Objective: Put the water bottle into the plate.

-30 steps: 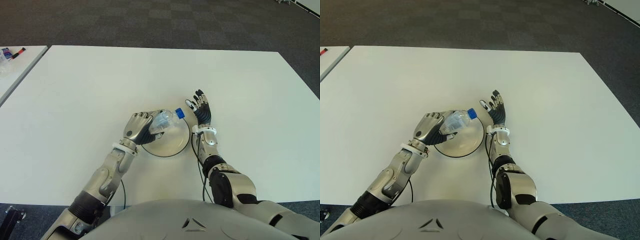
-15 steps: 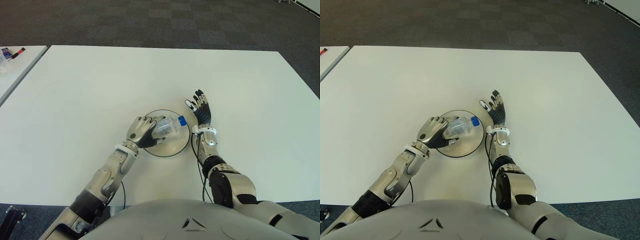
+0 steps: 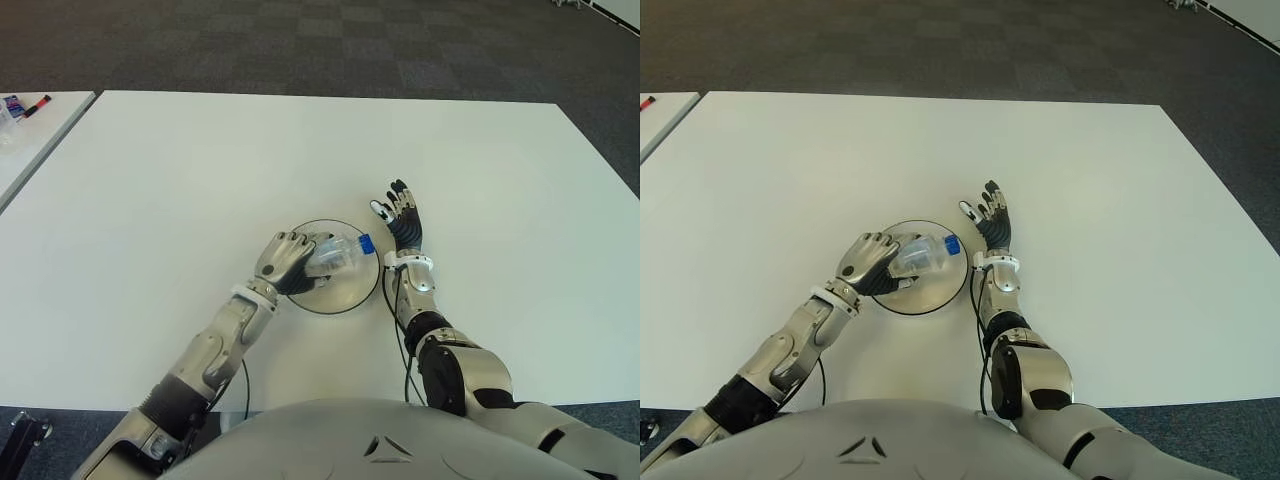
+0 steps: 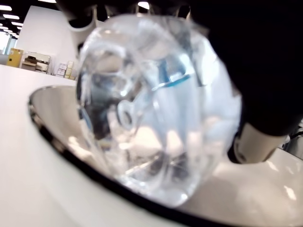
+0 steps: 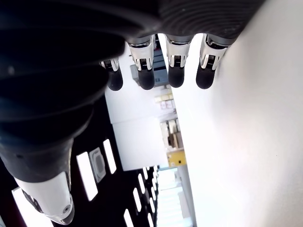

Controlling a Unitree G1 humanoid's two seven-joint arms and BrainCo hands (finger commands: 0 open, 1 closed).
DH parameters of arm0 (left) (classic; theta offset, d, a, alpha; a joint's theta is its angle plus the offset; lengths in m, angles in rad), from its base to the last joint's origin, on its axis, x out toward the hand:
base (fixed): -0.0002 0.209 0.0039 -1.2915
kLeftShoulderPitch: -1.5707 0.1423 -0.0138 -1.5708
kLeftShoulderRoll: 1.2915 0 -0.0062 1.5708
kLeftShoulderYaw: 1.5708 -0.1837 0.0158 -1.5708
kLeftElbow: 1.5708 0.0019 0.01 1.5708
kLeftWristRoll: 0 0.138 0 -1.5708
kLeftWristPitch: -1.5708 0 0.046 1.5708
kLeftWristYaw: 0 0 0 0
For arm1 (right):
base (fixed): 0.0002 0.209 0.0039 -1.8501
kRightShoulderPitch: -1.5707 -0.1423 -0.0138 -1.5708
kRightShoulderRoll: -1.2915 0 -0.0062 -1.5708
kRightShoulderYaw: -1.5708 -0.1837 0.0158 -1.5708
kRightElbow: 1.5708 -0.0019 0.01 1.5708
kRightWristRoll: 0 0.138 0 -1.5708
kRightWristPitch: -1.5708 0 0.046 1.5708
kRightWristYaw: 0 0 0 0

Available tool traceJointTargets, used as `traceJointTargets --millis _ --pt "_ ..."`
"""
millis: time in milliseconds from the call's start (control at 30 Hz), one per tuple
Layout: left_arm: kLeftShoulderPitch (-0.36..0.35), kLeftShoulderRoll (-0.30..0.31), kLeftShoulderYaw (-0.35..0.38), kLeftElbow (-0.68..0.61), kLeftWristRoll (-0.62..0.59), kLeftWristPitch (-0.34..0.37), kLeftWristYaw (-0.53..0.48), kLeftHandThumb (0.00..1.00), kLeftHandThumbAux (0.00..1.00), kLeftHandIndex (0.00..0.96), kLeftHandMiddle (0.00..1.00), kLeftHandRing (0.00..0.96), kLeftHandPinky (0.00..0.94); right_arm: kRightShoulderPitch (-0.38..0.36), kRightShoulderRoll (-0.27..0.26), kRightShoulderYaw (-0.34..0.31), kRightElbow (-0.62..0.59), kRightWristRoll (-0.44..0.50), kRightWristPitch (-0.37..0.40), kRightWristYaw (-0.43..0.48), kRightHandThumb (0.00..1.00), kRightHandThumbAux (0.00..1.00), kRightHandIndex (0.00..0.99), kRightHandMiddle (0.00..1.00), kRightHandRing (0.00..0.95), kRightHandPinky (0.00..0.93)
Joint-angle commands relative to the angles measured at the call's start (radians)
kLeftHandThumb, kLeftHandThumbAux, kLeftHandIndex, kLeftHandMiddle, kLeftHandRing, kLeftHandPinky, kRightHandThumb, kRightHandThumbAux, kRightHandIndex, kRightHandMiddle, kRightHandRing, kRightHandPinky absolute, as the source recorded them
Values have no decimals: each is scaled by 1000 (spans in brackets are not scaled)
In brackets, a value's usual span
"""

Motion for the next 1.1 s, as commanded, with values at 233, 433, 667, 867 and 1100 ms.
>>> traceJointTargets --millis 233,433,667,867,1100 --pt "-6 4 -12 18 40 5 25 853 660 442 593 848 845 55 12 0 44 0 39 -5 47 750 57 51 41 81" --pt "-12 -5 -12 36 58 -5 95 852 660 443 599 828 813 55 13 -1 45 1 38 -6 45 752 59 51 40 81" --pt "-23 -17 -13 75 44 -24 151 835 673 410 554 641 593 54 11 1 45 -2 43 -11 46 751 66 56 45 86" --pt "-12 -18 -5 71 -17 -24 75 104 801 125 175 137 99 54 11 3 46 -3 45 -13 48 745 65 58 47 85" --pt "-5 -3 -3 48 -9 -11 41 8 798 13 29 12 8 53 12 3 46 -2 45 -15 53 747 64 60 46 86"
